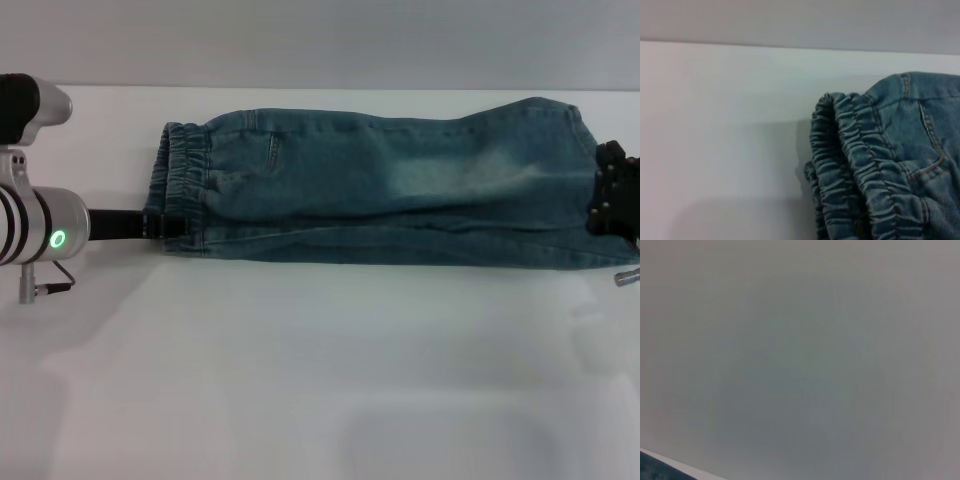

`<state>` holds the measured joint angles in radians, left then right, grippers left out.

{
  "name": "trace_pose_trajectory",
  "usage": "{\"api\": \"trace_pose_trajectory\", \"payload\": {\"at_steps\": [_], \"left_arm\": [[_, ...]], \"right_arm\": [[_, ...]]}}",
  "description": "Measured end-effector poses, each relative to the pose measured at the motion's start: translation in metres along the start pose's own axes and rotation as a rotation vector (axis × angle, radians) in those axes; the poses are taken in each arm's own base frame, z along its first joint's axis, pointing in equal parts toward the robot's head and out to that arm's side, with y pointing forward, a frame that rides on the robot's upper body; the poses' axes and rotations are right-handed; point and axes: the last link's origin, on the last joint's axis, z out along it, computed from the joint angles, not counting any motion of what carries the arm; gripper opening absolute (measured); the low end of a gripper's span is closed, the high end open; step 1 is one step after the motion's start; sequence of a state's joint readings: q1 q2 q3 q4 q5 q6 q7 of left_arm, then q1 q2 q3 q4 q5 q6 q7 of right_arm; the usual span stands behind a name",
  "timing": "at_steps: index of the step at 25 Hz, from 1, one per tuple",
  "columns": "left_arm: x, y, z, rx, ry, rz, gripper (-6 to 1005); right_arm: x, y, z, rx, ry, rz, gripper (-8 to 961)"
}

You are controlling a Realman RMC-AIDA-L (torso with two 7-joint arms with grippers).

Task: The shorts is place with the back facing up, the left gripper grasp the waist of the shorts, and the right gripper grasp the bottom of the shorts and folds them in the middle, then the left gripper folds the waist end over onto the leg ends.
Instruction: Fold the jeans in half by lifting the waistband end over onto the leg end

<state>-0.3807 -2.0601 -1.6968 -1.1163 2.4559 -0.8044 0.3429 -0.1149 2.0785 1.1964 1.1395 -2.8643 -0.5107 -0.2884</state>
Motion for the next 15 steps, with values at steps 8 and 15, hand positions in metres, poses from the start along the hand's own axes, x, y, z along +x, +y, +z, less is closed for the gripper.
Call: {"api": "trace_pose_trajectory", "payload": {"at_steps": [8,15], "left_arm": [[-0.0060,0.0026,-0.0008,-0.018,-0.001,-0.006,601],[-0.0066,0.0042,-0.0054,-0.048,0.026,-0.027,532]], "right_arm": [[-0.0014,-0.0022,-0.0053,0.013,-0.003,0.005,-1],[-0.0012,-0.0034,-0.0085,0.021,-0.003,0.007,-1]]}}
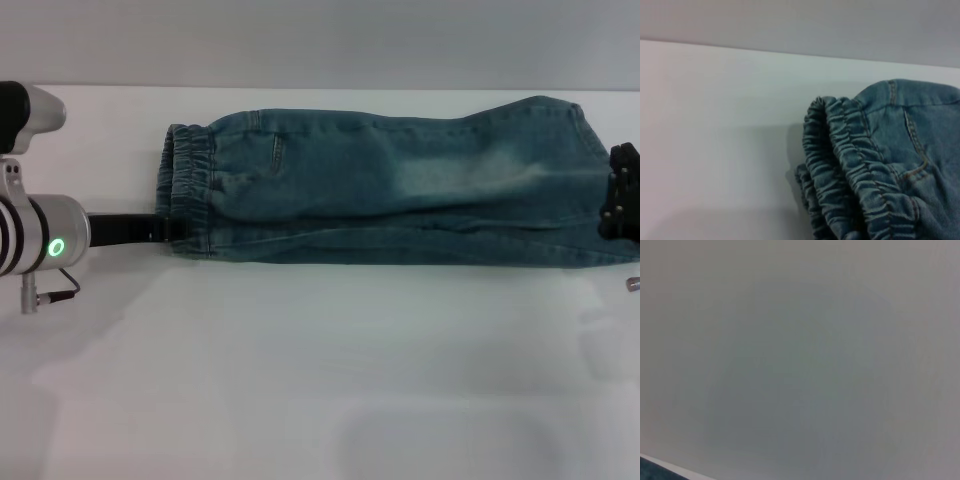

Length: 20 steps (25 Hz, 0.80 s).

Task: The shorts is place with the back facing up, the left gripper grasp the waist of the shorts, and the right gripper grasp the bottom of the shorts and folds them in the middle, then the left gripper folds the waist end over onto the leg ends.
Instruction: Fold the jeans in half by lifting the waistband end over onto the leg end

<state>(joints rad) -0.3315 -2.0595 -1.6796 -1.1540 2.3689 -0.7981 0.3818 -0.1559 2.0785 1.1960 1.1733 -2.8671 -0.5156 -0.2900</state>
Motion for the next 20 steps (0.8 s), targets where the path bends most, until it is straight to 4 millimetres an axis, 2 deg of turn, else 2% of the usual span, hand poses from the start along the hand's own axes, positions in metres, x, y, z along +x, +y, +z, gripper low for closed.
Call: {"api": "trace_pose_trajectory", "payload": {"at_steps": [4,9,20], "left_arm": [[0.0009,0.0005,-0.0040,-0.006,0.018,-0.008,411],[0.0006,0.0021,-0.0059,-0.014,0.028,-0.015,179],[0.0003,0.0037,-0.0063,-0.022,0.032,-0.020,21]], "right_arm": [[0.0004,-0.0002,-0.0004,0.001,0.002,0.000,-1],[0.0005,-0.0003,-0.0005,0.001,0.002,0.000,-1],[0.0011,-0.0029,-0.0005,0.009,0.003,-0.001,-2]]}}
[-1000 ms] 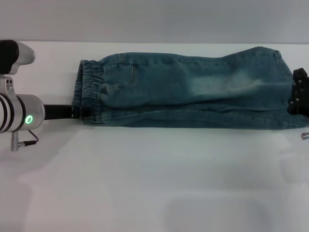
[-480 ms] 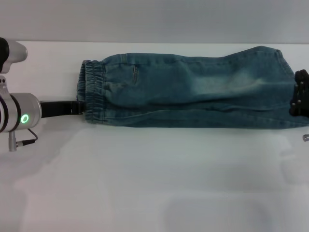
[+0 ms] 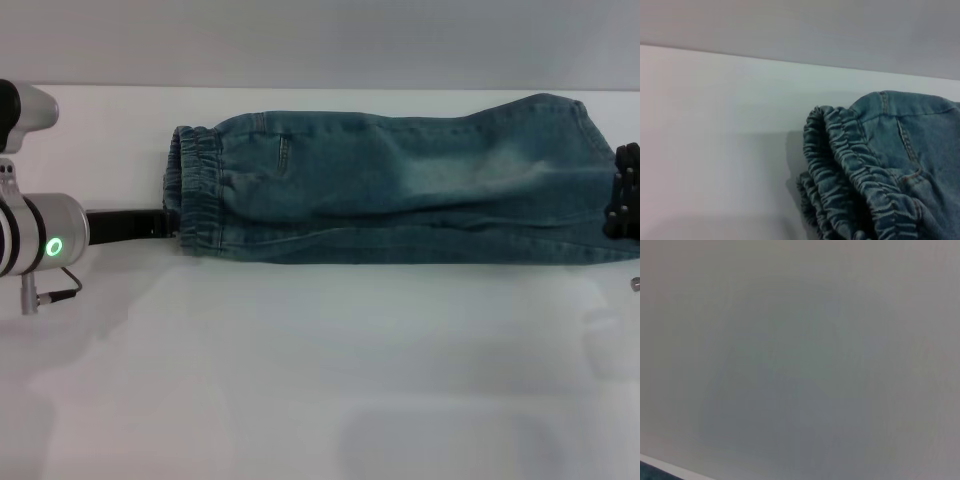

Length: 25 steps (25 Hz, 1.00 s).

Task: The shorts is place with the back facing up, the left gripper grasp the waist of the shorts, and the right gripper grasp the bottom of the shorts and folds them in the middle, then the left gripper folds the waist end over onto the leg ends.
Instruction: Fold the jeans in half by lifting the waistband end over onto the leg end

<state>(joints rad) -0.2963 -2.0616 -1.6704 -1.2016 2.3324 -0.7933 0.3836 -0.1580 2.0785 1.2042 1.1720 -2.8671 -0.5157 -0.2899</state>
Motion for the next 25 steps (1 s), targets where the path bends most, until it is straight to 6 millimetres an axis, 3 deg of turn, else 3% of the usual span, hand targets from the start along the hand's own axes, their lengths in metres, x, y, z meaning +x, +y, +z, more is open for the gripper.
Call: {"api": "trace_pose_trajectory", "payload": {"at_steps": [12,25], "left_arm": [[0.016,0.006,-0.024,-0.004,0.094,0.025,20],[0.027,0.021,-0.047,-0.038,0.162,0.049,19]], "right_arm": [[0.004,0.003,0.007,-0.020,0.023,-0.002,-2],[0.012,0.014,0.036,-0.078,0.061,0.000,-2]]}}
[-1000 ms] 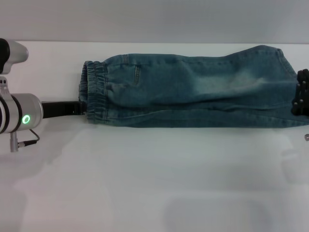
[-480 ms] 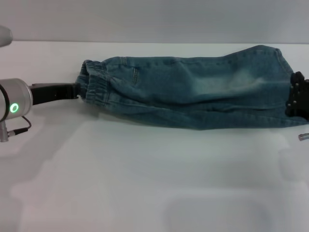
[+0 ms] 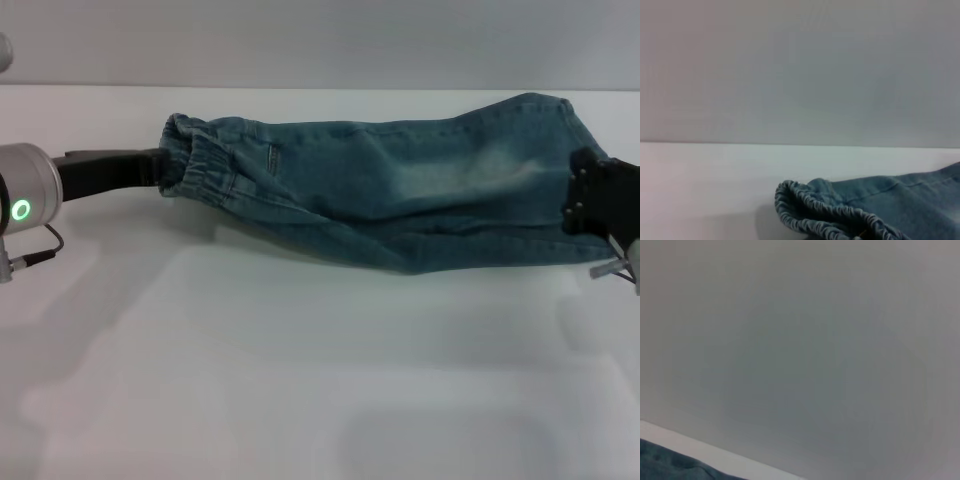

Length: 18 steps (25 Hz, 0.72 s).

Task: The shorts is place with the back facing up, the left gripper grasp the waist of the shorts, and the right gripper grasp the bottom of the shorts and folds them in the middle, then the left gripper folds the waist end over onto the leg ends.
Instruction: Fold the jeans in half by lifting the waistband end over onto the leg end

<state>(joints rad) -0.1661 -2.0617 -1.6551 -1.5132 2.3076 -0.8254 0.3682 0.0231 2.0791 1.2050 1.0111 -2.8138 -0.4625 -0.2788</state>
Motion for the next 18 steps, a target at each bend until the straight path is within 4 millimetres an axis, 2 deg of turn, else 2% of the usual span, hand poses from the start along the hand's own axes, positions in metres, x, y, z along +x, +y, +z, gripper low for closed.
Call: {"api": "trace_pose_trajectory", "payload": {"at_steps": [10,18], "left_arm": [[0.006,0.012,-0.012,-0.025,0.025,0.021,18],[0.009,0.025,-0.017,-0.054,0.030,0.044,18]], "right_arm": [[-0.002,0.004,0.026,-0.016,0.010,0.038,2],[0.002,0.004,0.035,-0.018,0.030,0.045,7]]}}
